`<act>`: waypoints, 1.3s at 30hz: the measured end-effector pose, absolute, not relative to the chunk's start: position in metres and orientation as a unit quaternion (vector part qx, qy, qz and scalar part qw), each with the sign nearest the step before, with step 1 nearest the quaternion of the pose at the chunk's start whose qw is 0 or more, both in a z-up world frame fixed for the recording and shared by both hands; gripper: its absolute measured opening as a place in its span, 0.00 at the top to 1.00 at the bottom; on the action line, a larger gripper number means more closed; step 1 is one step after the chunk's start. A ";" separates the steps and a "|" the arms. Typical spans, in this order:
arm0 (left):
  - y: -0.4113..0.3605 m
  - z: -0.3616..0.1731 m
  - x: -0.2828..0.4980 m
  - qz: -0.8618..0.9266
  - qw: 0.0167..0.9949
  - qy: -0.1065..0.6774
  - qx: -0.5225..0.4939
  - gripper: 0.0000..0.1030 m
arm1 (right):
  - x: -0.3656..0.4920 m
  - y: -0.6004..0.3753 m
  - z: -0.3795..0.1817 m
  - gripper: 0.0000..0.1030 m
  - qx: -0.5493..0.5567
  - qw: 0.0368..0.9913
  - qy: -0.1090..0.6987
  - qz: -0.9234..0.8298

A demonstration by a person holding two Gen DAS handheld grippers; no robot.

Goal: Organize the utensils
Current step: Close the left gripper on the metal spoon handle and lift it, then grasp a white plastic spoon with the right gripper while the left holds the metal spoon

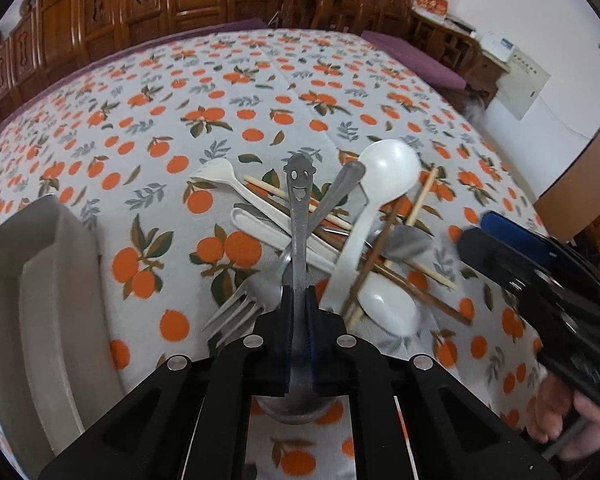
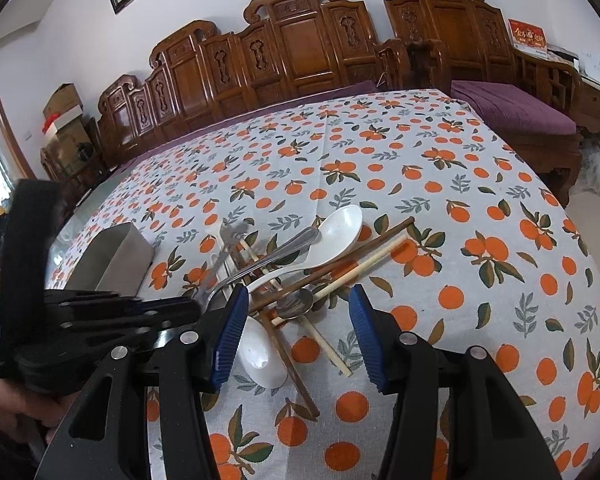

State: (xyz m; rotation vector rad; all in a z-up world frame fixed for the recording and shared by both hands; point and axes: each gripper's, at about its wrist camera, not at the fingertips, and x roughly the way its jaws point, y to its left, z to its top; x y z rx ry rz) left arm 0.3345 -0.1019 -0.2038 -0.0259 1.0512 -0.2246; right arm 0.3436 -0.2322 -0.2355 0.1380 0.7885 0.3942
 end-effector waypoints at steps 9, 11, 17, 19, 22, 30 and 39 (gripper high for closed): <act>-0.080 -0.175 0.290 -0.137 0.878 0.457 -0.029 0.95 | 0.352 -0.215 -0.244 0.47 0.058 0.895 0.404 0.182; -0.075 -0.172 0.286 -0.142 0.881 0.450 -0.032 0.95 | 0.355 -0.212 -0.245 0.49 0.056 0.895 0.407 0.177; -0.060 -0.157 0.278 -0.151 0.889 0.430 -0.043 0.95 | 0.369 -0.198 -0.244 0.52 0.069 0.895 0.405 0.174; -0.054 -0.153 0.275 -0.152 0.891 0.425 -0.046 0.95 | 0.374 -0.191 -0.244 0.53 0.071 0.894 0.407 0.173; -0.048 -0.150 0.273 -0.153 0.892 0.422 -0.052 0.95 | 0.382 -0.180 -0.248 0.55 0.069 0.892 0.415 0.166; -0.038 -0.146 0.269 -0.149 0.895 0.416 -0.060 0.95 | 0.395 -0.166 -0.264 0.62 0.044 0.887 0.442 0.129; -0.039 -0.145 0.269 -0.151 0.896 0.413 -0.059 0.95 | 0.404 -0.165 -0.270 0.72 0.054 0.882 0.450 0.128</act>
